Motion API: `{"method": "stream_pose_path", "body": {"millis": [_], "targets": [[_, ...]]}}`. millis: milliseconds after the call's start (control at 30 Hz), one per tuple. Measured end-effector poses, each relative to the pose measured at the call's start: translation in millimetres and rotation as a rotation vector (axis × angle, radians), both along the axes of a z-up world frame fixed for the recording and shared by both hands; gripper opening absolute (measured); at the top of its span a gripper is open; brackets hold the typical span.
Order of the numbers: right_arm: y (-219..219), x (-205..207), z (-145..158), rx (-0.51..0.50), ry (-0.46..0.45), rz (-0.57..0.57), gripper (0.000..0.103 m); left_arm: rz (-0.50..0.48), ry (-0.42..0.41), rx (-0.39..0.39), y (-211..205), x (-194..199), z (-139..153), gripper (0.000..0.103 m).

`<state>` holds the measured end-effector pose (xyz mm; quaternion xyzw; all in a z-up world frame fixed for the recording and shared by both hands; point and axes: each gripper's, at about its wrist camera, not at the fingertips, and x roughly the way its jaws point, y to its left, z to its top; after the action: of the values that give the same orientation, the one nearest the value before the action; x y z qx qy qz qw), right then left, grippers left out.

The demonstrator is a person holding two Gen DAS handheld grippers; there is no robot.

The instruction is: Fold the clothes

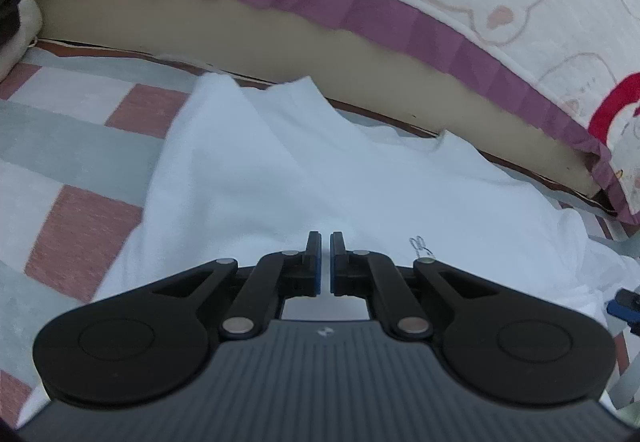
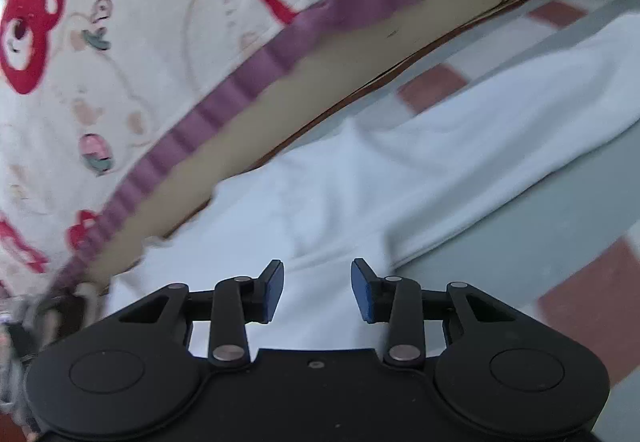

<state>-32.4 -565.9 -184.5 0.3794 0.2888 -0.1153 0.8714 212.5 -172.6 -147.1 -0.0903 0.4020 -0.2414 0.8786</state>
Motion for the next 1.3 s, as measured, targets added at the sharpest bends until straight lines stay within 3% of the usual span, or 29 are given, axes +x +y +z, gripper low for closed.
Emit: {"method": "stream_pose_path", "body": {"millis": [100,167,233,267,300,333,367,533,700,900,1100,1200,1300], "targets": [[-11,0,-10,0.033,0.024,-0.048,0.045,-0.009,0.013,0.000,-10,1,1,0.012],[-13,4,-17,0.038,0.043,-0.043,0.047,0.007,0.013,0.007,-18,6,1,0.043],[-9,9,-22,0.025,0.051,-0.020,0.044,0.031,0.014,0.021,-27,11,0,0.048],[-4,11,-22,-0.007,0.042,0.001,0.038,0.037,0.020,0.032,-32,13,-1,0.046],[3,12,-19,-0.062,0.028,0.035,0.021,0.023,0.019,0.042,-36,14,-3,0.044],[9,13,-16,-0.107,0.019,0.063,0.010,-0.002,0.009,0.061,-40,14,-3,0.015],[14,12,-13,-0.150,0.011,0.078,0.010,-0.029,-0.003,0.085,-43,13,-2,0.000],[25,-5,11,-0.271,-0.062,0.109,0.007,0.022,-0.102,0.057,-15,-5,1,0.000],[25,-10,14,-0.296,-0.051,0.146,0.006,0.111,-0.041,-0.060,19,-3,-9,0.000],[35,-2,1,-0.227,-0.017,0.262,0.006,0.119,0.001,-0.051,25,-5,-22,0.000],[35,10,-6,-0.137,-0.002,0.267,0.015,0.120,0.005,-0.035,22,-6,-24,0.000],[32,15,-9,-0.098,0.010,0.243,0.041,0.119,0.002,-0.028,21,-6,-25,0.000],[27,24,-15,-0.049,0.044,0.208,0.053,0.119,0.000,-0.025,21,-6,-25,0.000]]}}
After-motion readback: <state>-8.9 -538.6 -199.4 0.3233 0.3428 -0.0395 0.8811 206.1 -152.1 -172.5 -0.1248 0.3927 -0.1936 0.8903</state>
